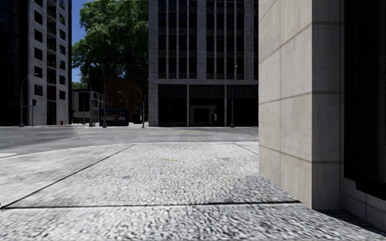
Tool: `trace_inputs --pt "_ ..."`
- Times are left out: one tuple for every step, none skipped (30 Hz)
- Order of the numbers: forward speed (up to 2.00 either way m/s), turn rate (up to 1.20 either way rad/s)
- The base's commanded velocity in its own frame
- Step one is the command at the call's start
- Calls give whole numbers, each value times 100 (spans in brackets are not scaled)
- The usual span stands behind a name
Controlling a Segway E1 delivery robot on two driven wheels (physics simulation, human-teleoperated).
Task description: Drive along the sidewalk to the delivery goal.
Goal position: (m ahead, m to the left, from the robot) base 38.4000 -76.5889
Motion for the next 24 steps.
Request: trace_inputs --pt "200 0" --pt "200 0" --pt "200 0" --pt "200 0" --pt "200 0" --pt "200 0" --pt "200 0" --pt "200 0" --pt "200 0" --pt "200 0" --pt "200 0" --pt "200 0" --pt "200 0" --pt "200 0" --pt "200 0" --pt "200 0" --pt "200 0" --pt "200 0" --pt "200 0" --pt "200 0" --pt "200 0" --pt "200 0" --pt "200 0" --pt "200 0"
